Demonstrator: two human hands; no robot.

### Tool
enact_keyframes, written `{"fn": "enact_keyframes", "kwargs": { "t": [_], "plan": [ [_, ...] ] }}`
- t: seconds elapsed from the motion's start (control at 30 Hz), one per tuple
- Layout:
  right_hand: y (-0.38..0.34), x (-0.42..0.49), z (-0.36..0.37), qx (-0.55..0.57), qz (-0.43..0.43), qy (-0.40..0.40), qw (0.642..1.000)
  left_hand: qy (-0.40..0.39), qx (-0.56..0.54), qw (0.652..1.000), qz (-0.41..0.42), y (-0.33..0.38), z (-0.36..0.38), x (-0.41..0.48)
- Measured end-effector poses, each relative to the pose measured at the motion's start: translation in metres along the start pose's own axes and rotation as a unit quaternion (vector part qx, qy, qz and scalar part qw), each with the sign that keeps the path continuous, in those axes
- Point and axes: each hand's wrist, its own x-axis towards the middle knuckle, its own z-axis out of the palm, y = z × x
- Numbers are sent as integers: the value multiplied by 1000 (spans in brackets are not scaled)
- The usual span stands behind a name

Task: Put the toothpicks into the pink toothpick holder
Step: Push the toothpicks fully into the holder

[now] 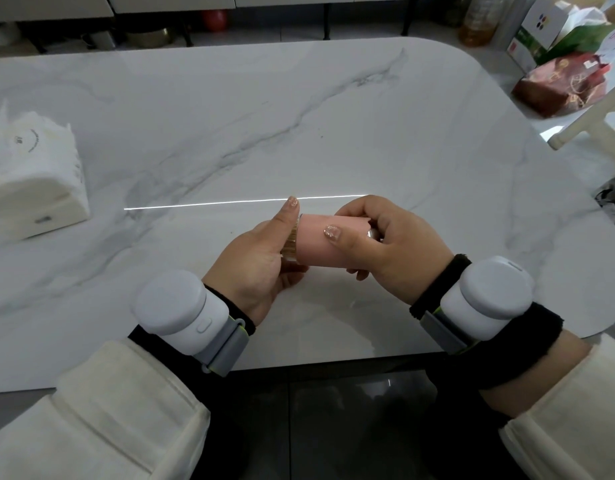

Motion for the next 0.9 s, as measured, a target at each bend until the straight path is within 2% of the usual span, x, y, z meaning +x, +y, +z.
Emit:
{"fn": "enact_keyframes", "kwargs": {
  "t": [0.7, 0.9],
  "plan": [
    [3, 2, 0, 2, 4, 14, 1000, -14, -49, 998, 29, 5, 2, -2],
    [3, 2, 0, 3, 6, 13, 1000, -6, -79, 997, -5, 10, 3, -1]
  ]
}}
